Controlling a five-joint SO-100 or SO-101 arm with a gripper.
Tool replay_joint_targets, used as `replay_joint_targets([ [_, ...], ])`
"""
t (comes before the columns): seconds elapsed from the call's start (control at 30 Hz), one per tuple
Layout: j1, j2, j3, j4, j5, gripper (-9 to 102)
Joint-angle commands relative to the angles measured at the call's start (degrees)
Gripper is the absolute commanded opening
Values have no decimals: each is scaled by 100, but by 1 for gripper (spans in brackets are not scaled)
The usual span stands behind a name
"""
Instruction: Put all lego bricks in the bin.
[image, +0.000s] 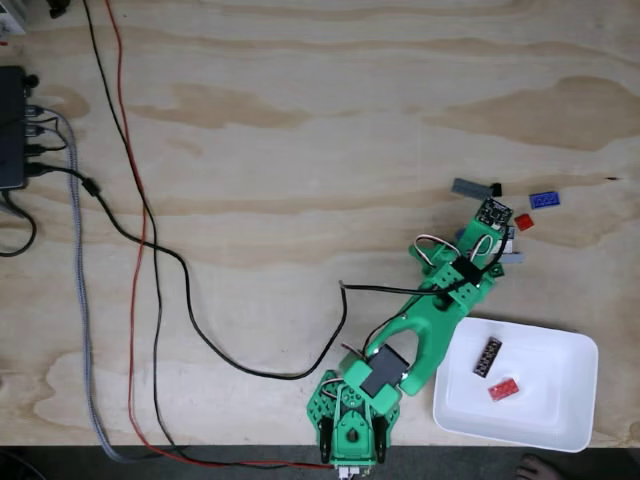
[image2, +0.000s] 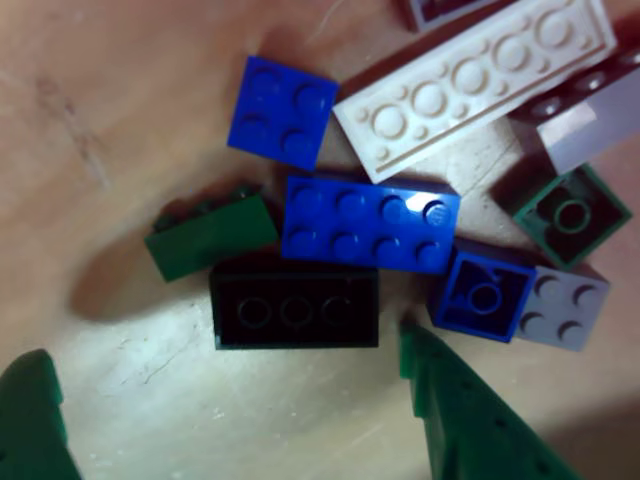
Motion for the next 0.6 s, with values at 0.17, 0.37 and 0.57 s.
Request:
replay_joint_targets([
  [0.17, 70, -167, -97, -598, -185, 29],
  [0.37, -158, 264, 62, -255, 97, 0],
  [0.57, -1204, 2637, -167, 1986, 2224, 0],
])
